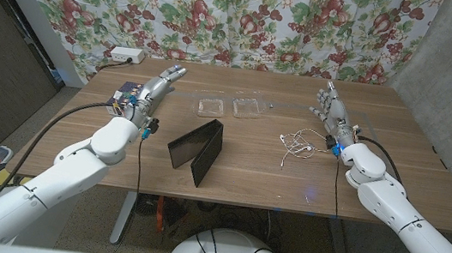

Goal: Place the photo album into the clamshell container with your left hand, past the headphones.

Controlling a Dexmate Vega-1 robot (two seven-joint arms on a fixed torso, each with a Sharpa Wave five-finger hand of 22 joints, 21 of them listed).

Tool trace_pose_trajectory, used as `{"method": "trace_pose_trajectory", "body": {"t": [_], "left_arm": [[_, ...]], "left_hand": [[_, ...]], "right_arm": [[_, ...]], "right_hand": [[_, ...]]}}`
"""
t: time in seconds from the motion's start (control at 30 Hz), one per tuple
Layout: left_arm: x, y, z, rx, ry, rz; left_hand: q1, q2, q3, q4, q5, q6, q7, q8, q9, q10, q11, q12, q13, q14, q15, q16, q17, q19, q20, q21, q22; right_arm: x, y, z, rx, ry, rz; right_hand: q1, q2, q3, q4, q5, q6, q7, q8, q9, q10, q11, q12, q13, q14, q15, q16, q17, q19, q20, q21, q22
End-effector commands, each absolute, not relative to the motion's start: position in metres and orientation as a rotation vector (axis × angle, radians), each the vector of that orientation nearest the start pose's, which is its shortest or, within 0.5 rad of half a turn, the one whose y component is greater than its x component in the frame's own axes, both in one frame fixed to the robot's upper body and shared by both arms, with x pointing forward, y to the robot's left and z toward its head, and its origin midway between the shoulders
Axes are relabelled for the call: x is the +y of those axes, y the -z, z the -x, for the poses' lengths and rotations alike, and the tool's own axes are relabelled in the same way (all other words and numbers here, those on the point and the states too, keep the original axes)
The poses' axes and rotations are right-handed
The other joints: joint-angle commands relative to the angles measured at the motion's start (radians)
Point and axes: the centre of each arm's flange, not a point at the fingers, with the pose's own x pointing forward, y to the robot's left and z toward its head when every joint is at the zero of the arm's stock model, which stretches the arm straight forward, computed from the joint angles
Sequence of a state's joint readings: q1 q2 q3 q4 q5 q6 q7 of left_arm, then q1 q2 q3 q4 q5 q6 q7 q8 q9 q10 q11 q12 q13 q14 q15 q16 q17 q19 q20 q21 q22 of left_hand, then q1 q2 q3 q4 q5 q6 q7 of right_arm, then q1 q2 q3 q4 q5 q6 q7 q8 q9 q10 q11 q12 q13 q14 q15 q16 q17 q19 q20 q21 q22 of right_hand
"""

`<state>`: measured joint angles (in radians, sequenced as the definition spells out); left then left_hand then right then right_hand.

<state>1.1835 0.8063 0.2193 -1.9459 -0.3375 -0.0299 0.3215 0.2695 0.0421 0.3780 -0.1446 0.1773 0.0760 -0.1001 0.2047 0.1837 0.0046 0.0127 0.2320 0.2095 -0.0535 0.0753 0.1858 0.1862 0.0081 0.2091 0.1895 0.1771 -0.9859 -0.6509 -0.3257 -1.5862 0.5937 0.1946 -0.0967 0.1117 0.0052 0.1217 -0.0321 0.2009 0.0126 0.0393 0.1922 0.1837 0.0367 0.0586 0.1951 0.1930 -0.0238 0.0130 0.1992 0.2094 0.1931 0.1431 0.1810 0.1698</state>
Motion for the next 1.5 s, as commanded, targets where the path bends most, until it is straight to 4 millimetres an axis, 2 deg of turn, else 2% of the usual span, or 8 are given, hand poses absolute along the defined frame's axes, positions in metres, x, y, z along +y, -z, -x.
{"method": "trace_pose_trajectory", "body": {"t": [0.03,0.33,0.6,0.73,1.1,1.5], "left_arm": [[0.292,-0.004,-0.516,-0.634,-0.046,-0.485],[0.29,-0.018,-0.506,-0.586,-0.13,-0.677],[0.283,-0.019,-0.512,-0.57,-0.131,-0.708],[0.278,-0.025,-0.513,-0.531,-0.168,-0.824],[0.276,-0.029,-0.522,-0.564,-0.15,-0.843],[0.273,-0.027,-0.517,-0.586,-0.103,-0.871]], "left_hand": [[0.008,-0.002,0.003,-0.002,-0.001,-0.001,0.0,0.0,0.005,0.001,0.007,0.001,0.0,-0.009,0.004,0.002,0.0,-0.007,0.003,0.004,0.003],[0.009,-0.005,0.002,-0.003,-0.001,-0.01,0.0,-0.005,0.005,-0.003,0.007,-0.001,-0.001,-0.018,0.009,0.0,0.0,-0.015,0.003,0.002,0.003],[0.011,-0.007,0.003,-0.004,-0.002,-0.011,0.001,-0.006,0.005,-0.006,0.008,-0.002,-0.001,-0.025,0.011,-0.002,0.0,-0.022,0.004,0.0,0.003],[0.012,-0.008,0.002,-0.004,-0.002,-0.013,0.0,-0.007,0.005,-0.005,0.007,-0.002,-0.001,-0.025,0.011,-0.001,0.0,-0.023,0.003,0.0,0.003],[0.007,-0.019,-0.004,-0.003,-0.002,-0.008,-0.002,-0.006,0.005,0.002,0.003,0.001,0.0,-0.021,0.007,0.002,0.001,-0.022,0.003,0.002,0.003],[0.0,-0.029,-0.011,-0.001,-0.002,-0.001,-0.003,-0.004,0.006,0.011,0.001,0.004,0.0,-0.012,0.004,0.007,0.001,-0.016,0.002,0.005,0.003]], "right_arm": [[-0.295,0.014,-0.602,-0.601,-0.177,0.123],[-0.293,0.008,-0.608,-0.602,-0.169,0.141],[-0.297,0.005,-0.611,-0.604,-0.153,0.149],[-0.298,0.005,-0.614,-0.604,-0.15,0.152],[-0.295,-0.002,-0.614,-0.611,-0.153,0.168],[-0.292,-0.004,-0.611,-0.604,-0.158,0.174]], "right_hand": [[0.01,-0.001,0.001,-0.004,0.003,-0.007,0.003,0.002,0.004,-0.003,-0.003,0.001,0.003,-0.009,0.001,0.0,-0.001,-0.007,0.004,-0.001,0.002],[0.012,-0.001,0.002,-0.005,0.003,-0.007,0.003,0.002,0.004,-0.004,-0.002,0.001,0.003,-0.011,0.0,0.0,-0.002,-0.009,0.004,0.0,0.002],[0.012,0.0,0.002,-0.006,0.003,-0.008,0.003,0.002,0.004,-0.005,-0.004,0.001,0.003,-0.012,0.0,0.0,-0.002,-0.01,0.005,0.001,0.002],[0.013,0.0,0.002,-0.007,0.003,-0.009,0.003,0.002,0.004,-0.005,-0.003,0.001,0.003,-0.012,0.0,0.0,-0.002,-0.011,0.006,0.001,0.002],[0.014,0.0,0.001,-0.009,0.003,-0.01,0.003,0.001,0.004,-0.007,-0.005,0.001,0.003,-0.013,-0.001,0.001,-0.003,-0.013,0.006,0.002,0.001],[0.015,0.0,0.001,-0.01,0.002,-0.011,0.002,0.001,0.004,-0.007,-0.005,0.002,0.003,-0.014,-0.001,0.001,-0.003,-0.013,0.006,0.004,0.001]]}}
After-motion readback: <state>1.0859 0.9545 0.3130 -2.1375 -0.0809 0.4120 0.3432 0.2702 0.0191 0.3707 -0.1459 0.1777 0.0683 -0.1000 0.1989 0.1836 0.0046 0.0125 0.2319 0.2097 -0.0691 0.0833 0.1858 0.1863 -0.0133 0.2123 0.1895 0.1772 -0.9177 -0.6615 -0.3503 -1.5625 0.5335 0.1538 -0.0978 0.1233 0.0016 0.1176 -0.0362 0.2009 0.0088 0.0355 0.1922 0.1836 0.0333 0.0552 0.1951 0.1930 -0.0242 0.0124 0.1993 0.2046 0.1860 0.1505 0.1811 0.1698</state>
